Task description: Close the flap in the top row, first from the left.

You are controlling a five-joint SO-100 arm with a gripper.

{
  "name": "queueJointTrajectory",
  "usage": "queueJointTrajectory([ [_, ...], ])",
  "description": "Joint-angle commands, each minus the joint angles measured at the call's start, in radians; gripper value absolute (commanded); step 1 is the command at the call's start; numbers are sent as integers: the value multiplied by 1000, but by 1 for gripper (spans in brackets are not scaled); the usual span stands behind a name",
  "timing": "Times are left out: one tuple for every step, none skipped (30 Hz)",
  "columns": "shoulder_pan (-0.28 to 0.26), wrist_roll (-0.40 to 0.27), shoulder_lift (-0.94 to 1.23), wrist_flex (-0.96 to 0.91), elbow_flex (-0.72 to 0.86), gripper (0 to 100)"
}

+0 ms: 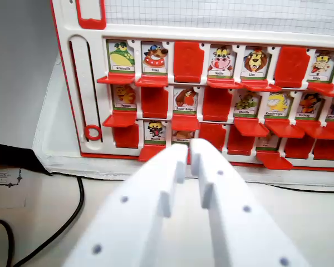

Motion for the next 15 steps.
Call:
queueJointTrajectory([
  [-52,25,-67,-101,-15,0],
  [-63,32,-98,-120,-21,0],
  [-72,37,-129,-143,-26,0],
  [-81,41,-161,-166,-35,0],
  [-89,44,-195,-189,-46,0],
  [-97,46,-229,-209,-58,0],
  [-103,51,-262,-215,-77,0],
  [-109,57,-295,-216,-95,0],
  [-112,63,-325,-216,-114,0],
  [-115,71,-356,-216,-130,0],
  [-117,78,-382,-221,-147,0],
  [-117,83,-408,-225,-164,0],
  [-117,87,-433,-229,-184,0],
  [-117,89,-454,-232,-199,0],
  [-117,91,-474,-236,-218,0],
])
